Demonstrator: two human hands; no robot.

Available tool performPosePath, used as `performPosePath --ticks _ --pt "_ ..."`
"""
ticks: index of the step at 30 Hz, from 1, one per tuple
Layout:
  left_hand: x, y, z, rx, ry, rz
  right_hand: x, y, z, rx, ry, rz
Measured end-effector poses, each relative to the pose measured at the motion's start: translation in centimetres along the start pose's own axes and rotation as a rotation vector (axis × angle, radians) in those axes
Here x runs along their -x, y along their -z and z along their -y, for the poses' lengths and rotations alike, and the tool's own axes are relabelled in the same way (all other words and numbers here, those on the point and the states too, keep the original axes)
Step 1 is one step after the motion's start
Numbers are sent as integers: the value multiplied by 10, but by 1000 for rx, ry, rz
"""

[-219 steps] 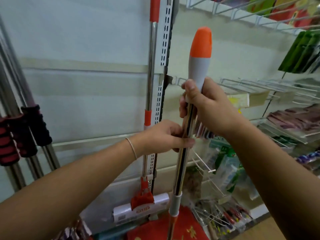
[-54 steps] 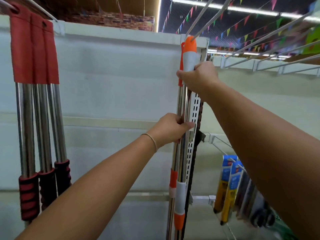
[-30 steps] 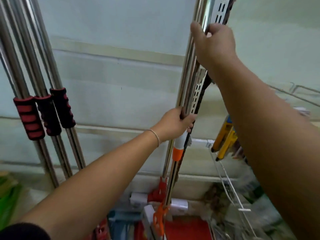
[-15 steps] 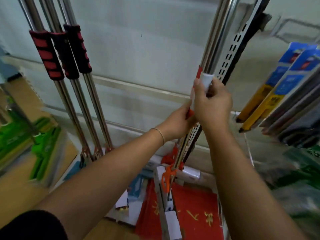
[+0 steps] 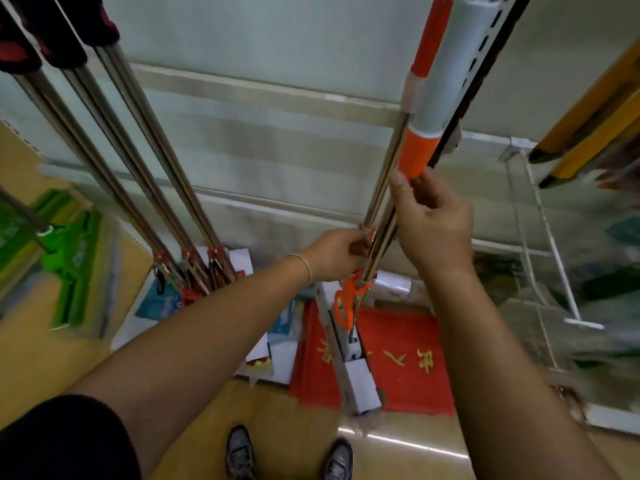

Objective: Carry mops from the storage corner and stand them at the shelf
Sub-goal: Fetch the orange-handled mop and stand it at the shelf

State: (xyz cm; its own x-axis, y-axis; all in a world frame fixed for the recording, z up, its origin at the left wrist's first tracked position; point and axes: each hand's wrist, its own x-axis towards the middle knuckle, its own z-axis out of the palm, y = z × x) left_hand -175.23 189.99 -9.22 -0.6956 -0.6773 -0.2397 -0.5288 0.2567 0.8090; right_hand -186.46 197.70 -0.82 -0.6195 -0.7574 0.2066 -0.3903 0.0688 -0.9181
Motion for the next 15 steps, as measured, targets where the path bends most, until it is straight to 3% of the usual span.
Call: performPosePath --ticks 7,10,15 --pt "-8 -19 59 -14 146 -47 57 -3 -100 86 -238 87" --pt "-5 -37 80 193 224 13 71 -12 -151 112 -352 142" --pt "-5 -64 86 285 145 141 35 -38 -207 262 -347 285"
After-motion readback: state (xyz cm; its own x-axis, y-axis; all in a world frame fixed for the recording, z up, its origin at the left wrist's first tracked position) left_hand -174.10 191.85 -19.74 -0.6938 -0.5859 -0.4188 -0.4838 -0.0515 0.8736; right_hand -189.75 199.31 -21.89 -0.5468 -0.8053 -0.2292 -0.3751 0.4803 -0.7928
